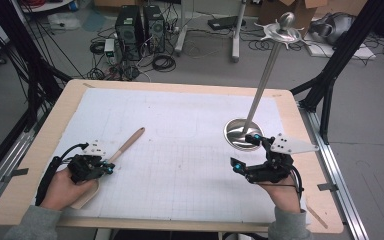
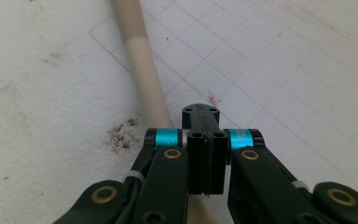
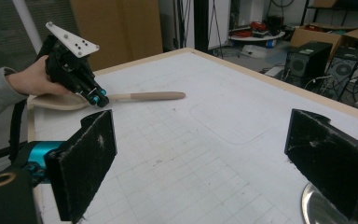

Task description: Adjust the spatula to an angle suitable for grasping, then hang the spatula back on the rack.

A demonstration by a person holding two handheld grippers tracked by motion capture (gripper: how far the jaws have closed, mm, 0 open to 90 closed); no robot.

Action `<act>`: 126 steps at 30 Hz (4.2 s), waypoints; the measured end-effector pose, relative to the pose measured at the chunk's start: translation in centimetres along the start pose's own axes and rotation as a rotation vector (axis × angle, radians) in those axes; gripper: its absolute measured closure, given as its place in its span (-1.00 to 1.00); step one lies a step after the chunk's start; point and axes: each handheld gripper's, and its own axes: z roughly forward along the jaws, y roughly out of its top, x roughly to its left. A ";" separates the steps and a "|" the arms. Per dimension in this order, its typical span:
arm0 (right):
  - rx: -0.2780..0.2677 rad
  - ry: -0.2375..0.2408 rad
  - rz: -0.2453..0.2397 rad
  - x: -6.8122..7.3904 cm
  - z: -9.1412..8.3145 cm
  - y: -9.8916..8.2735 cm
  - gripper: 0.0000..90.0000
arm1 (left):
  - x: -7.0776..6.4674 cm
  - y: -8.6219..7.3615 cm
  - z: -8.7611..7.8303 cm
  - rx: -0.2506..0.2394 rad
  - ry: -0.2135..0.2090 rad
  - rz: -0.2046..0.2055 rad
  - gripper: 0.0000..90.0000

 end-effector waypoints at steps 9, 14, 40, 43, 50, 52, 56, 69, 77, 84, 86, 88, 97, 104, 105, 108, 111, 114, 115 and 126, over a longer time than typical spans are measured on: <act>-0.002 0.000 0.000 0.0 0.0 0.0 -0.82 | 0.1 -0.1 -0.1 0.024 0.032 0.026 0.99; 0.000 0.002 -0.002 0.0 0.1 0.0 -0.82 | 0.7 -0.5 -0.5 0.027 0.045 0.009 0.99; 0.012 0.008 0.003 0.2 0.4 0.0 -0.82 | 1.1 -0.4 -3.7 -0.179 0.019 -0.091 0.84; 0.009 0.008 -0.003 0.1 0.4 0.0 -0.82 | 1.0 -0.2 -4.1 -0.212 0.010 -0.106 0.58; 0.006 0.010 -0.003 0.1 0.7 0.2 -0.82 | 0.7 0.2 -5.0 -0.273 -0.017 -0.120 -0.16; 0.006 0.013 -0.007 0.1 0.8 0.2 -0.82 | 0.6 0.3 -5.2 -0.276 0.012 -0.148 -0.45; 0.020 0.019 -0.004 0.2 1.1 0.2 -0.82 | 0.5 0.4 -6.0 -0.296 0.043 -0.183 -0.82; 0.019 0.024 -0.015 0.5 1.0 0.4 -0.82 | 1.3 -0.7 -7.2 -0.315 0.058 -0.235 -0.96; 0.019 0.016 -0.019 0.6 0.7 0.3 -0.82 | 1.9 -0.9 -6.5 -0.289 0.055 -0.248 -0.96; 0.020 0.018 -0.027 0.8 0.8 0.3 -0.82 | 2.1 -1.0 -6.1 -0.270 0.048 -0.249 -0.96; 0.023 0.019 -0.023 0.8 0.8 0.2 -0.82 | 2.0 -1.0 -6.0 -0.263 0.047 -0.246 -0.96; 0.023 0.016 -0.017 0.7 0.9 0.2 -0.82 | 2.0 -1.0 -5.9 -0.260 0.045 -0.247 -0.96; 0.005 -0.006 -0.012 0.4 0.6 0.2 -0.82 | 2.2 -1.1 -5.1 -0.234 0.038 -0.244 -0.95; 0.019 0.006 -0.018 0.9 0.7 0.2 -0.82 | 2.5 -1.3 -5.2 -0.238 0.039 -0.248 -0.95; 0.018 0.009 -0.026 1.0 0.7 0.3 -0.82 | 2.6 -1.3 -5.1 -0.245 0.037 -0.248 -0.95; 0.015 0.005 -0.025 1.0 0.5 0.3 -0.82 | 2.8 -1.3 -4.9 -0.239 0.037 -0.247 -0.95; 0.010 -0.002 -0.023 0.9 0.4 0.3 -0.82 | 2.9 -1.3 -4.5 -0.235 0.033 -0.241 -0.95; 0.012 -0.006 -0.025 0.7 0.4 0.2 -0.82 | 3.3 -1.4 -3.9 -0.214 0.025 -0.237 -0.95; 0.018 -0.004 -0.019 0.7 0.4 0.1 -0.82 | 3.4 -1.4 -3.8 -0.209 0.031 -0.244 -0.95; 0.009 0.001 -0.022 0.9 0.1 0.1 -0.82 | 3.8 -1.5 -2.4 -0.170 0.041 -0.224 -0.95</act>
